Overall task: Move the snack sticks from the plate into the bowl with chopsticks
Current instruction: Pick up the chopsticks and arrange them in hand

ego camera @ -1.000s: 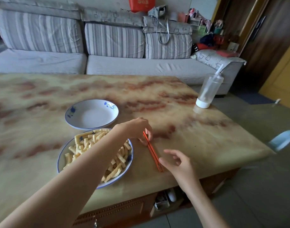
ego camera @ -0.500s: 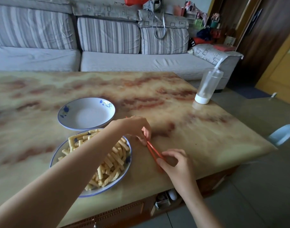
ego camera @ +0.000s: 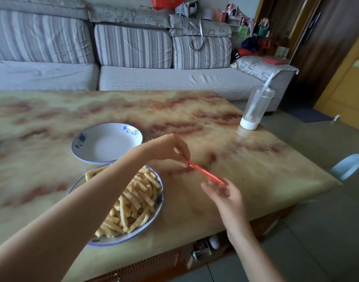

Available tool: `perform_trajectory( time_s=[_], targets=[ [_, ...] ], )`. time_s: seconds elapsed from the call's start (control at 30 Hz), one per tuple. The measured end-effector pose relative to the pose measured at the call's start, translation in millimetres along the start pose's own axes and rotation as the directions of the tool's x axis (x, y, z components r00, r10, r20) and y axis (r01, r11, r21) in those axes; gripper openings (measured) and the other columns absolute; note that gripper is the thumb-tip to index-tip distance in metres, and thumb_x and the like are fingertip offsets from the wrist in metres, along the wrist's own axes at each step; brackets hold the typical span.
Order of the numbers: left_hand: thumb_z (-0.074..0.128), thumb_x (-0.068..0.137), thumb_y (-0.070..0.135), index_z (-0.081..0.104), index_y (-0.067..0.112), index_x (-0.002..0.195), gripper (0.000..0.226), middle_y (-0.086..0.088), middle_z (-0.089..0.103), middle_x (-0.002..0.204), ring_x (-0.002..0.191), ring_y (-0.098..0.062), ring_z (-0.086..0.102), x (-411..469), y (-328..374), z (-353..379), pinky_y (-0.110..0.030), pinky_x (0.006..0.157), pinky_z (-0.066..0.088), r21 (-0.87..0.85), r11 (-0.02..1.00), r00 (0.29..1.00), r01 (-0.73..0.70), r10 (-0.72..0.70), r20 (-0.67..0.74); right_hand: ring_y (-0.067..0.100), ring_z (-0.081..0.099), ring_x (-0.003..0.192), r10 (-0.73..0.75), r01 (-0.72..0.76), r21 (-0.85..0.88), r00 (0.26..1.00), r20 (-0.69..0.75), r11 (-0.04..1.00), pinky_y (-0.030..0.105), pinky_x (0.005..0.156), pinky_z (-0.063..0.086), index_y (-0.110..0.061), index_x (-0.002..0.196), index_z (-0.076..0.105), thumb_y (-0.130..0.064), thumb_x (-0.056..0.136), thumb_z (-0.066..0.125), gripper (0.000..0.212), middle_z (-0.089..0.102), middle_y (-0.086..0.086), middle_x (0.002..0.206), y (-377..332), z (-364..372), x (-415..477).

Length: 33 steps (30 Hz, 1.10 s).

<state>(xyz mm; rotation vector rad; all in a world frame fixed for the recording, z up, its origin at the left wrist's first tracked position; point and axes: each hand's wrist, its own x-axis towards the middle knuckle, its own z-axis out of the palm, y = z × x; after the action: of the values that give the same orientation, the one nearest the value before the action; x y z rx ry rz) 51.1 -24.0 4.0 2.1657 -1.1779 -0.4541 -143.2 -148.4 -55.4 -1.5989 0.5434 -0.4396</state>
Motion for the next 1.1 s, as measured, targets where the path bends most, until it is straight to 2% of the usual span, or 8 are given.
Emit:
perform_trajectory(
  time_s=[0.13, 0.47, 0.53, 0.6, 0.67, 0.77, 0.9, 1.1],
  targets=[
    [0.080, 0.077, 0.003, 0.072, 0.015, 0.084, 0.016, 0.011, 0.066, 0.076, 0.067, 0.012, 0.057, -9, 15, -5, -0.006, 0.072, 0.041, -0.125, 0.991, 0.994, -0.049, 0.037, -0.100, 0.011, 0.061, 0.079, -0.043, 0.055, 0.325, 0.998, -0.042, 0.944, 0.014, 0.061, 0.047, -0.014, 0.097, 0.070, -0.019, 0.080, 0.074, 0.019, 0.068, -0.002, 0.087, -21, 10, 6],
    [0.077, 0.082, 0.014, 0.071, 0.014, 0.091, 0.011, 0.018, 0.070, 0.063, 0.056, 0.012, 0.055, -44, 61, -31, -0.005, 0.058, 0.038, -0.285, 0.957, 0.971, -0.052, -0.018, -0.238, 0.011, 0.060, 0.062, -0.328, 0.334, 0.399, 0.941, -0.086, 0.854, 0.022, 0.055, 0.048, -0.006, 0.090, 0.067, -0.011, 0.093, 0.060, 0.009, 0.067, 0.002, 0.073, -86, 31, 28],
    [0.075, 0.084, 0.018, 0.073, 0.014, 0.097, 0.014, 0.014, 0.075, 0.074, 0.067, 0.008, 0.061, -60, 63, -40, -0.011, 0.071, 0.047, -0.275, 0.961, 0.973, -0.027, -0.038, -0.229, 0.013, 0.061, 0.062, -0.341, 0.327, 0.424, 0.939, -0.046, 0.844, 0.022, 0.052, 0.047, -0.006, 0.088, 0.067, -0.009, 0.094, 0.059, 0.010, 0.067, 0.004, 0.074, -96, 38, 28],
    [0.074, 0.085, 0.020, 0.075, 0.021, 0.096, 0.011, 0.008, 0.077, 0.084, 0.081, -0.001, 0.065, -77, 62, -46, -0.025, 0.098, 0.049, -0.258, 0.966, 0.974, 0.008, -0.066, -0.218, 0.013, 0.059, 0.059, -0.347, 0.307, 0.428, 0.938, 0.016, 0.850, 0.022, 0.051, 0.046, -0.007, 0.087, 0.067, -0.008, 0.093, 0.058, 0.011, 0.066, 0.003, 0.072, -100, 47, 24],
    [0.075, 0.084, 0.019, 0.074, 0.030, 0.087, 0.011, 0.007, 0.077, 0.083, 0.084, -0.006, 0.066, -93, 60, -48, -0.034, 0.104, 0.047, -0.270, 0.962, 0.965, 0.046, -0.113, -0.238, 0.014, 0.056, 0.055, -0.353, 0.277, 0.433, 0.930, 0.104, 0.858, 0.024, 0.049, 0.044, -0.005, 0.088, 0.066, -0.008, 0.093, 0.057, 0.011, 0.064, 0.004, 0.069, -101, 55, 19],
    [0.074, 0.084, 0.014, 0.075, 0.032, 0.076, 0.019, 0.011, 0.075, 0.072, 0.069, -0.002, 0.063, -116, 56, -45, -0.033, 0.090, 0.052, -0.322, 0.942, 0.953, 0.090, -0.175, -0.246, 0.014, 0.051, 0.050, -0.312, 0.162, 0.456, 0.909, 0.277, 0.875, 0.024, 0.045, 0.040, -0.006, 0.086, 0.067, -0.009, 0.094, 0.053, 0.015, 0.060, 0.005, 0.066, -100, 66, 14],
    [0.072, 0.087, 0.014, 0.072, 0.027, 0.080, 0.015, 0.014, 0.072, 0.063, 0.056, 0.006, 0.060, -142, 54, -38, -0.009, 0.061, 0.047, -0.384, 0.907, 0.933, 0.172, -0.275, -0.232, 0.013, 0.038, 0.042, -0.280, 0.151, 0.294, 0.837, 0.470, 0.944, 0.021, 0.040, 0.029, -0.020, 0.079, 0.071, -0.030, 0.088, 0.058, 0.019, 0.046, -0.001, 0.054, -100, 77, 9],
    [0.071, 0.087, 0.012, 0.072, 0.019, 0.086, 0.007, -0.004, 0.077, 0.083, 0.062, -0.003, 0.067, -167, 54, -34, -0.014, 0.059, 0.053, -0.498, 0.851, 0.913, 0.168, -0.325, -0.246, 0.008, 0.023, 0.035, -0.275, 0.142, 0.258, 0.745, 0.608, 0.956, 0.018, 0.035, 0.020, -0.009, 0.080, 0.062, -0.045, 0.087, 0.052, 0.038, 0.029, -0.002, 0.041, -108, 90, 1]
  ],
)
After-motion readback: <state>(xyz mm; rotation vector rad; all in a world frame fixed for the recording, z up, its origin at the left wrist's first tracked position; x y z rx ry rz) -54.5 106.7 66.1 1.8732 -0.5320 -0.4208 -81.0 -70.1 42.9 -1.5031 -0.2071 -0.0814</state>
